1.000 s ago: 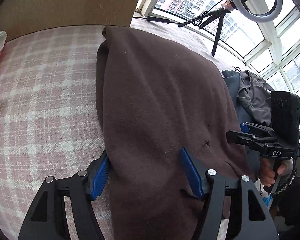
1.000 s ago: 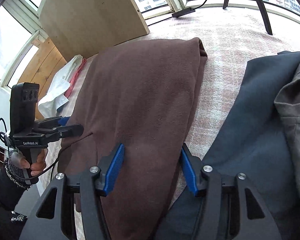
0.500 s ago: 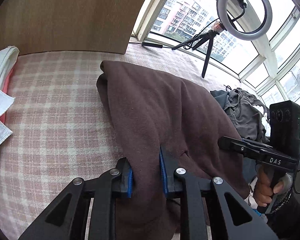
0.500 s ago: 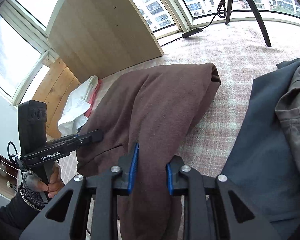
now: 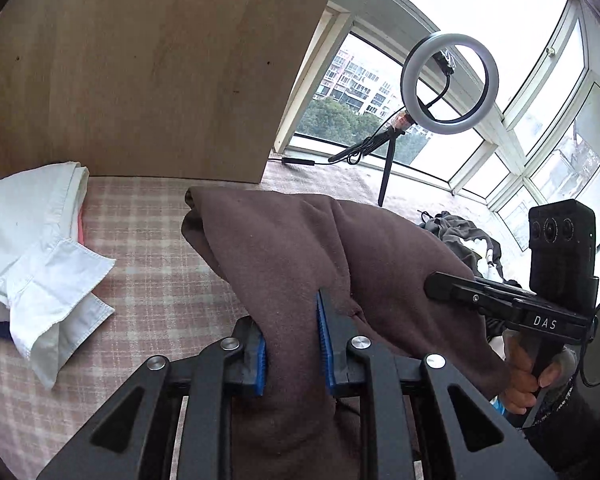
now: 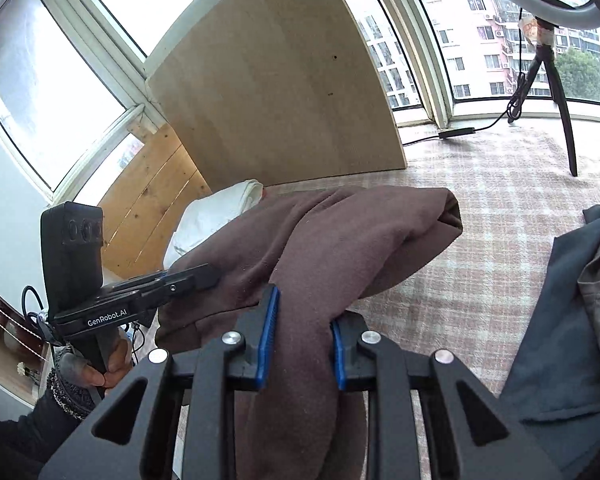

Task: Fold clothes
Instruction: 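Carry the folded brown top with both grippers onto the bed by the headboard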

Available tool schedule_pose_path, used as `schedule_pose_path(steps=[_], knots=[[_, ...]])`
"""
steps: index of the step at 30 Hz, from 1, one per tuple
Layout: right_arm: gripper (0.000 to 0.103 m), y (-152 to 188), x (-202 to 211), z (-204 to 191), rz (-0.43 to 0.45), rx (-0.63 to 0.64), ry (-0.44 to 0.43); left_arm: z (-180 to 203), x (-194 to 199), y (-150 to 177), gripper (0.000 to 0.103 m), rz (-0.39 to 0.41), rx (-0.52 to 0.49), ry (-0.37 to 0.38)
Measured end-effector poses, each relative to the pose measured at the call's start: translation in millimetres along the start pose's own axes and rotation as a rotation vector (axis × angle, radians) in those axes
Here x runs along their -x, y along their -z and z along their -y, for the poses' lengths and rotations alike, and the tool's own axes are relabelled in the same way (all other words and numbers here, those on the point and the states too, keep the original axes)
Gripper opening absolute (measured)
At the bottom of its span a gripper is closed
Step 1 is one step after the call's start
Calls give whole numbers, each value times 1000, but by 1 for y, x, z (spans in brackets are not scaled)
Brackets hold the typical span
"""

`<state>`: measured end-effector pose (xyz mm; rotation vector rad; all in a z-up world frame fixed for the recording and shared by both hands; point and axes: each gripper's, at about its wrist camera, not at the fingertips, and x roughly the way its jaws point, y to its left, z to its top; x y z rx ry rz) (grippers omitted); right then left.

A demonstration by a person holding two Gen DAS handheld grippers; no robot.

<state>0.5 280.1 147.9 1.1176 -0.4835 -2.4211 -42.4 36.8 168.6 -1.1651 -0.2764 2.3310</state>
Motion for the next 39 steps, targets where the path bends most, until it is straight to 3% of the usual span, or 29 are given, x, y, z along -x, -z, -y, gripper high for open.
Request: schedule_pose_path(steps=[9, 16, 22, 23, 25, 26, 27, 28, 31, 33, 36, 39], knots=[[23, -57, -73, -136, 58, 121, -62, -105, 105, -34, 19, 107, -44, -131], [23, -89, -142, -201, 59, 167, -83, -177, 132, -58, 19, 127, -68, -226], [23, -92, -202, -207, 21, 188, -13, -240, 97, -55, 21, 70, -87, -299], [23, -88, -218, -203, 1, 199, 27, -254, 83, -51, 28, 31, -80, -324], [27, -73, -261, -185, -101, 210, 151, -293, 37, -33, 34, -129, -27, -404], [28, -64, -288, -172, -210, 201, 216, -308, 23, -23, 33, -185, 18, -407], [29, -55, -304, -158, -301, 173, 238, -319, 16, -15, 35, -207, 57, -397], [29, -51, -305, -148, -315, 134, 219, -319, 21, -11, 35, -172, 72, -381], [30, -57, -272, -142, -201, 106, 158, -301, 41, -13, 31, -83, 31, -433], [30, -68, -254, -146, -126, 121, 172, -289, 54, -21, 31, -28, 16, -400], [31, -81, -268, -157, -108, 161, 199, -281, 54, -41, 33, 1, -12, -363], [31, -92, -289, -168, -108, 200, 230, -284, 28, -54, 33, -29, -11, -359]])
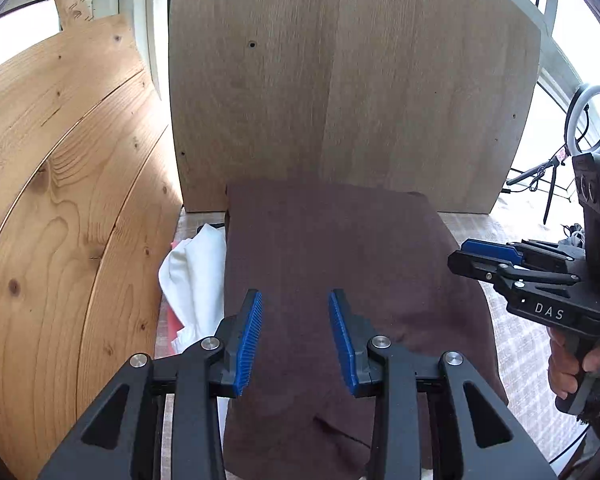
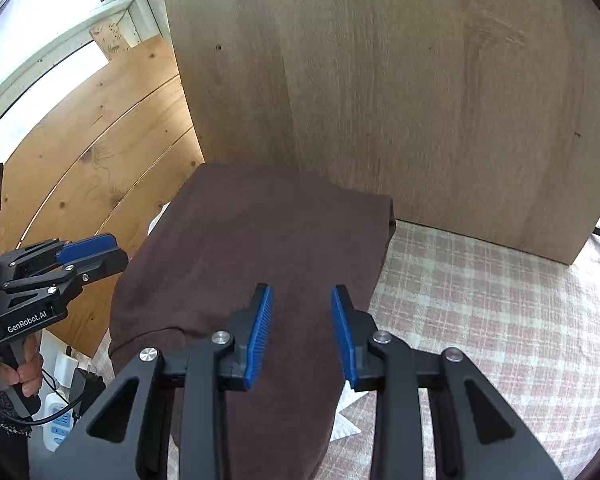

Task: Fold clothes
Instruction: 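Carry the folded brown top with both grippers onto the bed by the headboard, then lower the folded top onto the bed and open both grippers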

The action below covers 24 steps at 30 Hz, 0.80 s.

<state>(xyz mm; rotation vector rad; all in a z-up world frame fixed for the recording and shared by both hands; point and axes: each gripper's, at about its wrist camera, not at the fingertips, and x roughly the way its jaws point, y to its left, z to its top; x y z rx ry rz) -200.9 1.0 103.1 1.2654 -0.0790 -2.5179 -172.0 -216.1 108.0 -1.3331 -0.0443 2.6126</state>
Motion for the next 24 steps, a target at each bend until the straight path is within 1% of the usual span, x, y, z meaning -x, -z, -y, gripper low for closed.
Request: schedule_pose_path(steps=[4, 5, 7, 8, 9, 11, 13, 14, 15, 18, 19, 21, 24], knots=[[31, -1, -31, -8, -39, 25, 50, -3, -43, 2, 33, -78, 21, -15], [31, 0, -36, -10, -50, 32, 59, -5, -49, 5, 33, -80, 29, -14], [36, 1, -43, -10, -71, 39, 59, -9, -59, 10, 34, -83, 48, -11], [36, 1, -42, -10, -77, 40, 57, -10, -57, 10, 34, -82, 67, -10], [36, 0, -39, -10, -79, 37, 55, -11, -52, 10, 33, -81, 83, -16], [36, -2, -28, -7, -78, 22, 41, -11, -41, 9, 34, -75, 112, -30], [36, 0, -11, 0, -66, -1, 26, -6, -24, 9, 43, -57, 122, -56], [36, 2, 0, 2, -54, -8, 21, -3, -16, 11, 51, -46, 125, -66], [38, 5, 11, 5, -42, -12, 17, 0, -8, 15, 56, -36, 123, -69], [46, 15, 41, 16, -16, -17, 5, 19, 18, 27, 60, -13, 109, -77], [46, 19, 49, 20, -13, -19, 2, 25, 27, 30, 62, -5, 111, -85], [46, 29, 67, 26, -6, -21, 7, 37, 47, 38, 76, 13, 119, -100], [46, 44, 94, 31, 15, 1, 17, 57, 82, 49, 76, 61, 139, -117]])
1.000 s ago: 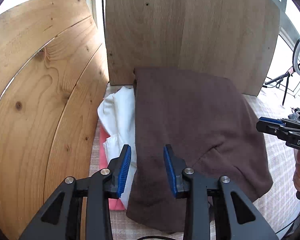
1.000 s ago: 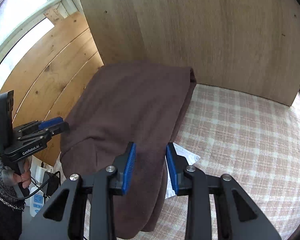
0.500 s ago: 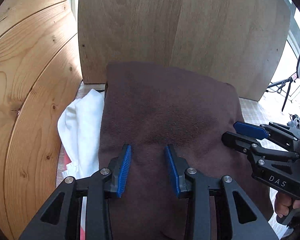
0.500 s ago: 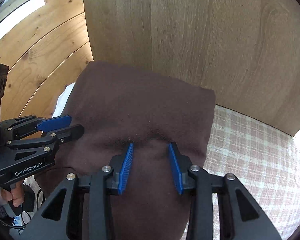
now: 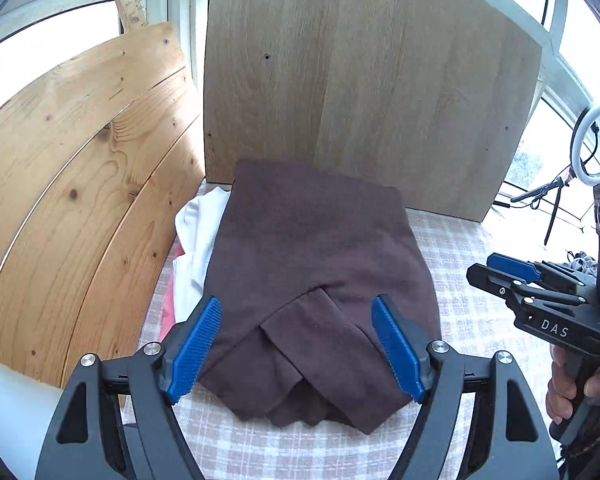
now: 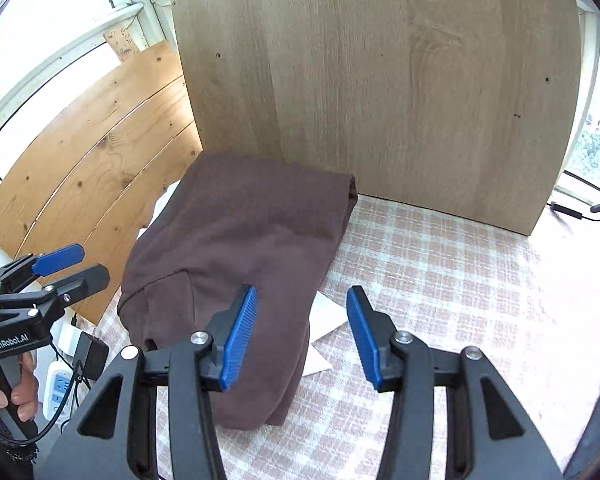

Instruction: Fold clothes

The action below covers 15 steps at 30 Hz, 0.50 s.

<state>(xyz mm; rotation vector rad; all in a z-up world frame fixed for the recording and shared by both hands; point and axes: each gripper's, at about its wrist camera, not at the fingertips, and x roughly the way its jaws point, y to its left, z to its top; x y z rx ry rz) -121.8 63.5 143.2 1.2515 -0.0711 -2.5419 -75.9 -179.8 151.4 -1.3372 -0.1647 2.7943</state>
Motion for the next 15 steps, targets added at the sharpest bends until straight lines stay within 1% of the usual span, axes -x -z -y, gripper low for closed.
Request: schedule_pose_path(steps=[4, 6, 9, 10, 12, 15], knots=[[47, 18, 35, 7, 30, 27, -2, 23, 43, 18, 78, 64, -4, -22], [49, 27, 51, 10, 35, 30, -14, 32, 55, 25, 79, 75, -3, -1], [49, 40, 73, 17, 39, 28, -39, 46, 68, 38, 79, 73, -6, -22], [49, 45, 80, 20, 44, 18, -50, 51, 73, 42, 79, 74, -7, -36], [49, 57, 95, 26, 63, -2, -66, 57, 83, 52, 79, 72, 10, -95], [50, 77, 120, 35, 98, -2, -45, 61, 102, 70, 79, 72, 86, -166]])
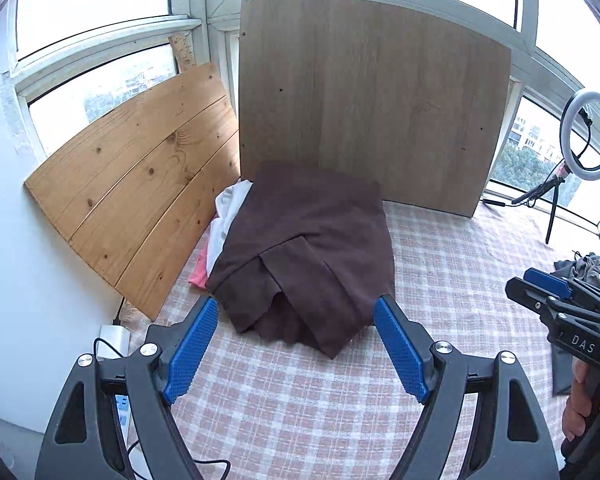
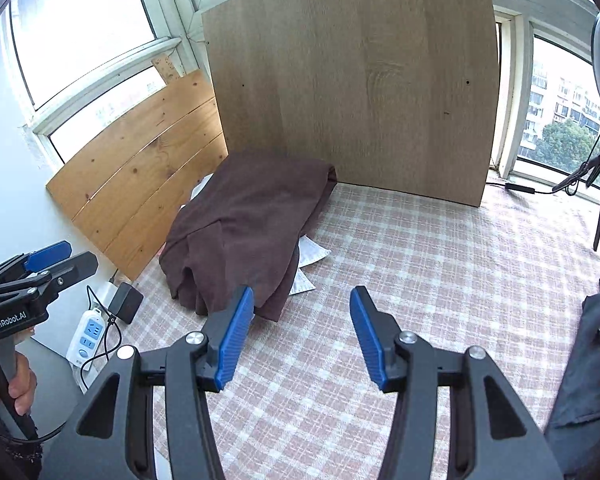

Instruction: Fold clothes

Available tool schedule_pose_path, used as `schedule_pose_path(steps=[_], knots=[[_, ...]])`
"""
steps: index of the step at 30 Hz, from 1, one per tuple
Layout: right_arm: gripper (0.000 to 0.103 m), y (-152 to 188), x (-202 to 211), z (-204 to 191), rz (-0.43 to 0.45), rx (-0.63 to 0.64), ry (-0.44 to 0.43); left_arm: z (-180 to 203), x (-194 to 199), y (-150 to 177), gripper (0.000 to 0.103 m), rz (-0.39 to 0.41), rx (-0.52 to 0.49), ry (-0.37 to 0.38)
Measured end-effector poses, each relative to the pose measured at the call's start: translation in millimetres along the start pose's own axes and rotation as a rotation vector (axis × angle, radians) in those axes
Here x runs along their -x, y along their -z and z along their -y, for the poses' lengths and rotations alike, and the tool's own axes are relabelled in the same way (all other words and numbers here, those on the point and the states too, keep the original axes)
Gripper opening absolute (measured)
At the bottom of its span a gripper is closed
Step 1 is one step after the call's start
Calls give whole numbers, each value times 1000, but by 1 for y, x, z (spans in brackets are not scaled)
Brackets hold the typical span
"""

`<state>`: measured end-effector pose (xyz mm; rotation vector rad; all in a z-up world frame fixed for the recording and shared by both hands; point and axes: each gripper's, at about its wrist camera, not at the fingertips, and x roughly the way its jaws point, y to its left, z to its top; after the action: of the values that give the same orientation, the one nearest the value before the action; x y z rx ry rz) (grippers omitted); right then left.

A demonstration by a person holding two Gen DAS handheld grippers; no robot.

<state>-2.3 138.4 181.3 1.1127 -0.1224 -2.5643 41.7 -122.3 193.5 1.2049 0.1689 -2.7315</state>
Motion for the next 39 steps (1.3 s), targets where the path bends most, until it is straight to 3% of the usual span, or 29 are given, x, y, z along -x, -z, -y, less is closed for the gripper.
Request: schedule_pose_path(steps=[4, 10, 21, 26, 39], knots=[[60, 21, 23, 9, -2, 46, 26, -5, 14, 20, 79, -23, 121, 10], [60, 53, 40, 32, -36, 87, 75, 10, 32, 49, 79, -40, 163, -4], [60, 91, 73, 76, -11, 89, 98, 57, 61, 82, 79, -31, 171, 30], [60, 96, 89, 84, 18, 110, 116, 71, 74, 85, 79, -5, 156, 4], [60, 99, 99, 66, 41, 141, 59, 72, 94, 94, 79, 19, 180, -16]])
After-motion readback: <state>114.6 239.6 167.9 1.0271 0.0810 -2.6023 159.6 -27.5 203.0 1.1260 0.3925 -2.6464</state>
